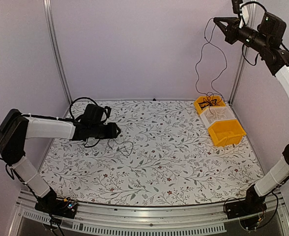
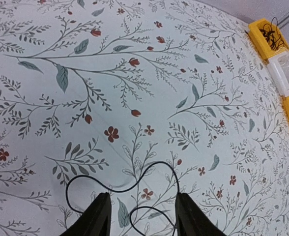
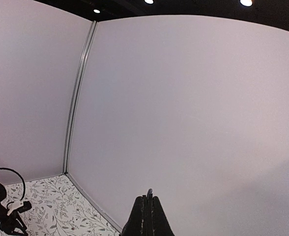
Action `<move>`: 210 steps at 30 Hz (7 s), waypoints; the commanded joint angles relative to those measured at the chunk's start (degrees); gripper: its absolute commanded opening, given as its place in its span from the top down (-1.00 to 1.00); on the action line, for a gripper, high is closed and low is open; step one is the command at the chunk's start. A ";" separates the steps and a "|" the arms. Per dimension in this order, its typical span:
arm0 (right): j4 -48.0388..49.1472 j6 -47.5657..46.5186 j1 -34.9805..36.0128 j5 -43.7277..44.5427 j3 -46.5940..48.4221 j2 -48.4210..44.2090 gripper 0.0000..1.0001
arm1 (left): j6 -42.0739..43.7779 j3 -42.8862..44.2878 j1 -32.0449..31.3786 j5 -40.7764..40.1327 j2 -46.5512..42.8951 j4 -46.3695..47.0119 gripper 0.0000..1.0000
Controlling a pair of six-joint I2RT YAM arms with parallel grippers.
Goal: Untangle the cables
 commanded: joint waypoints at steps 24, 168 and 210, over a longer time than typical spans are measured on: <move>-0.94 -4.63 -11.56 2.26 -20.26 -10.75 1.00 | 2.44 15.61 0.54 1.31 1.84 -6.81 0.02; -0.47 -15.27 -25.68 3.83 -62.69 -4.07 1.00 | -1.59 12.42 0.78 2.06 5.32 -6.97 -0.02; -10.70 -20.72 -20.87 15.76 -53.45 8.97 0.88 | -0.90 8.13 1.38 0.89 -0.07 -10.33 -0.02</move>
